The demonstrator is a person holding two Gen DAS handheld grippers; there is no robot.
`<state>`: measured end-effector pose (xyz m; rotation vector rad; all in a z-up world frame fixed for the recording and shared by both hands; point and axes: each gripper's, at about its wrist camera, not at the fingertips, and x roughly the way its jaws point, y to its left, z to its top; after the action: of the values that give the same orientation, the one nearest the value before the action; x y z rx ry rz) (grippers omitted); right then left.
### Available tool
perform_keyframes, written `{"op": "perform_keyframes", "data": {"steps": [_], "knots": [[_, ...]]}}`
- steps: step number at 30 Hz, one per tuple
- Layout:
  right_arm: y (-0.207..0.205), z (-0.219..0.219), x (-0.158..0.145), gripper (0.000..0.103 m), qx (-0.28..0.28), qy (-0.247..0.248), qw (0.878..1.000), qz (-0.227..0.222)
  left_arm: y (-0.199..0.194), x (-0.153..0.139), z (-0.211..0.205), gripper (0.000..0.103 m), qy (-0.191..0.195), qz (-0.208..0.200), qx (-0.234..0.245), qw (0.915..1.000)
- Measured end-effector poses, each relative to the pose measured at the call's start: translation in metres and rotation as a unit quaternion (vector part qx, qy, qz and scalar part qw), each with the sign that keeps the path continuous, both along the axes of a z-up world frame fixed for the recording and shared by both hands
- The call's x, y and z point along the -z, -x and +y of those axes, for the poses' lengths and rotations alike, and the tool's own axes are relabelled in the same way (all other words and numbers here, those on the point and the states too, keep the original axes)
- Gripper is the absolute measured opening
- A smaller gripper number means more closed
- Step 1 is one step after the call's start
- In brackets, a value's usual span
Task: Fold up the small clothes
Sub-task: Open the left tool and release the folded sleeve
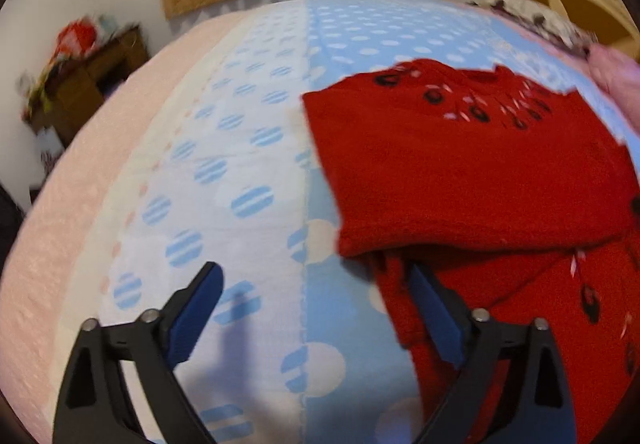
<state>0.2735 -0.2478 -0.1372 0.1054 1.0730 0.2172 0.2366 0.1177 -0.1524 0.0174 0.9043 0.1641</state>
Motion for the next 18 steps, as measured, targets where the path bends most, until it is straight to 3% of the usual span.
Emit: {"op": "perform_keyframes", "data": {"steps": [1, 2, 4, 7, 13, 18], "knots": [[-0.002, 0.003, 0.002, 0.044, 0.001, 0.012, 1.0, -0.006, 0.001, 0.001, 0.003, 0.099, 0.011, 0.001, -0.002, 0.9999], [-0.003, 0.009, 0.0, 0.018, -0.003, 0.036, 0.999, -0.016, 0.002, 0.002, 0.007, 0.099, 0.026, 0.001, -0.004, 0.9997], [-0.002, 0.013, -0.007, 0.009, -0.01, 0.04, 0.999, -0.027, 0.002, 0.004, 0.011, 0.1, 0.044, 0.004, -0.008, 0.999], [0.006, 0.019, -0.031, 0.006, -0.022, 0.068, 0.995, -0.073, 0.003, 0.006, 0.016, 0.102, 0.064, 0.008, -0.014, 0.9978], [0.009, 0.013, -0.067, 0.006, -0.009, 0.097, 0.986, -0.137, 0.002, 0.007, 0.014, 0.103, 0.055, 0.01, -0.016, 0.9983], [-0.009, 0.0, -0.034, 0.006, 0.017, 0.131, 0.985, -0.107, 0.001, 0.007, 0.015, 0.103, 0.054, 0.012, -0.017, 0.9984]]}}
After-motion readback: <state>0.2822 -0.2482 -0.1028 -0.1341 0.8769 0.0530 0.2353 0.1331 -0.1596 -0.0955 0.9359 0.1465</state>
